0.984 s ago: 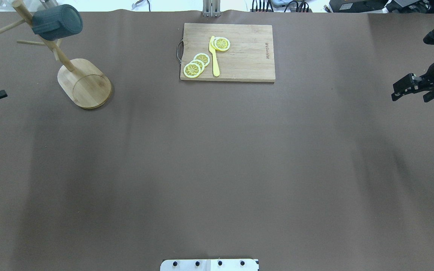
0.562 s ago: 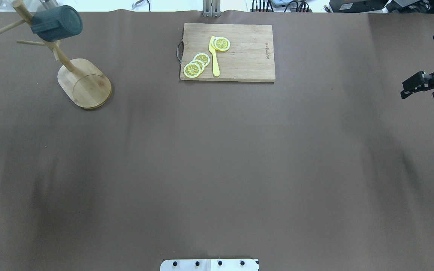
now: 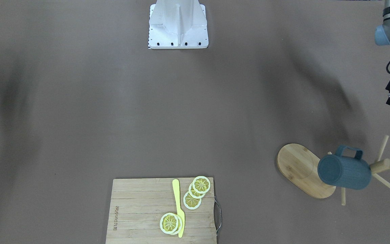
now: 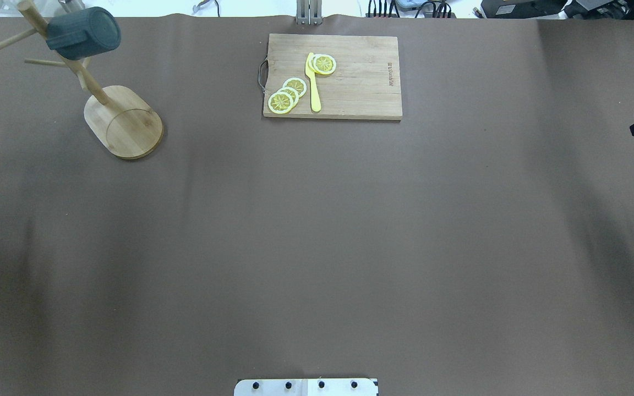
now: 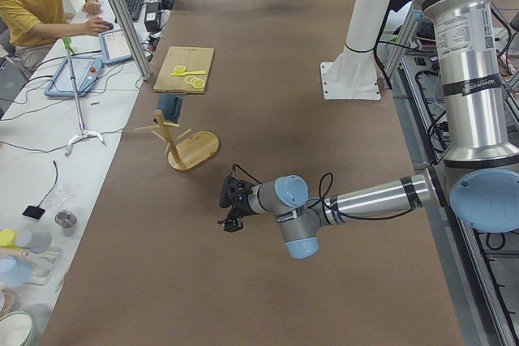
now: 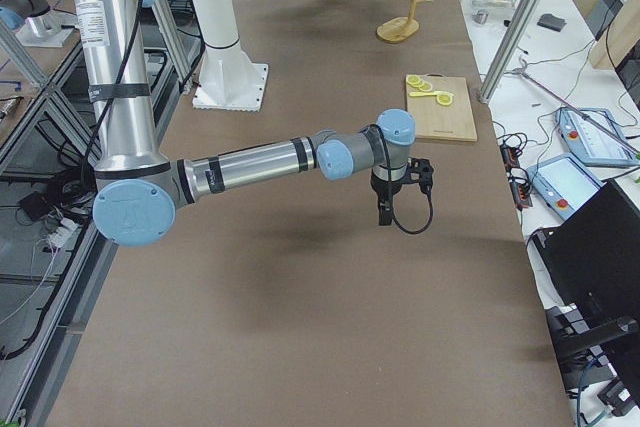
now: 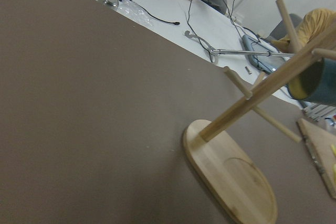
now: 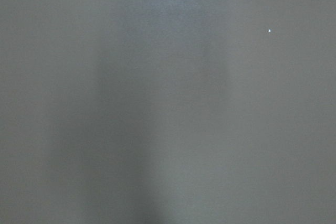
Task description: Hang cup on storage rack
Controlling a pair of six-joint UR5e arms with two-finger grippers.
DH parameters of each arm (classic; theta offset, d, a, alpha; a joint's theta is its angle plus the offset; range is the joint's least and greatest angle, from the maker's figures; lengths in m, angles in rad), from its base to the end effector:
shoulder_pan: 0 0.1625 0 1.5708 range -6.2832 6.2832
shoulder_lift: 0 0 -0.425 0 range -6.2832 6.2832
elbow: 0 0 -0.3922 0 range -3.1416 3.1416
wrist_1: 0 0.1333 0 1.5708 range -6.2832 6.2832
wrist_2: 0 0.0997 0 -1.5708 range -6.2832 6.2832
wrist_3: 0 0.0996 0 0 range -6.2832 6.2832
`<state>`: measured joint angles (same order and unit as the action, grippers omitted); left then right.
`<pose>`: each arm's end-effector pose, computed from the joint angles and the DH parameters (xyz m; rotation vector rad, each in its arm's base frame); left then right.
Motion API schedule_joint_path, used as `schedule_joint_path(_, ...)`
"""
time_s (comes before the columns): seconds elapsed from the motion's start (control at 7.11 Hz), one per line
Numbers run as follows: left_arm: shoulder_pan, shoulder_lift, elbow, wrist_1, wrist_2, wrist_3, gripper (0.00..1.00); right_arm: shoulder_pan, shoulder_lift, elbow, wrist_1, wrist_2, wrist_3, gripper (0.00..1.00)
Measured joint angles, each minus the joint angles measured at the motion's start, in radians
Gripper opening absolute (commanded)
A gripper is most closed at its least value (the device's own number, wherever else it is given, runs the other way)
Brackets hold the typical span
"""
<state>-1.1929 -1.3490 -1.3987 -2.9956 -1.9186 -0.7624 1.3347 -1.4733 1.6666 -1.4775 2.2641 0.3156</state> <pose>0.0553 -0.4087 0.6902 0.6879 0.8167 -0.1681 -0.0594 -0.5448 0.5554 0.0770 -0.7370 -0.0235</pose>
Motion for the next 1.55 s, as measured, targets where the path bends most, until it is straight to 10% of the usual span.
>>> schedule_joint_path(0.42,-0.147,-0.036,-0.071,0.473,-0.283,0.263,0.98,0.103,-0.055,-0.028,-0.002,0.008,-0.143,1.0)
schedule_joint_path(0.98,-0.225,-0.04,-0.313,1.233,-0.408,0.662,0.98,0.139,-0.14,-0.029,-0.001,0.009,-0.197,1.0)
schedule_joint_path(1.55,-0.235,0.021,-0.389,1.362,-0.43,0.695,0.98,0.139,-0.15,-0.027,-0.001,0.011,-0.196,1.0)
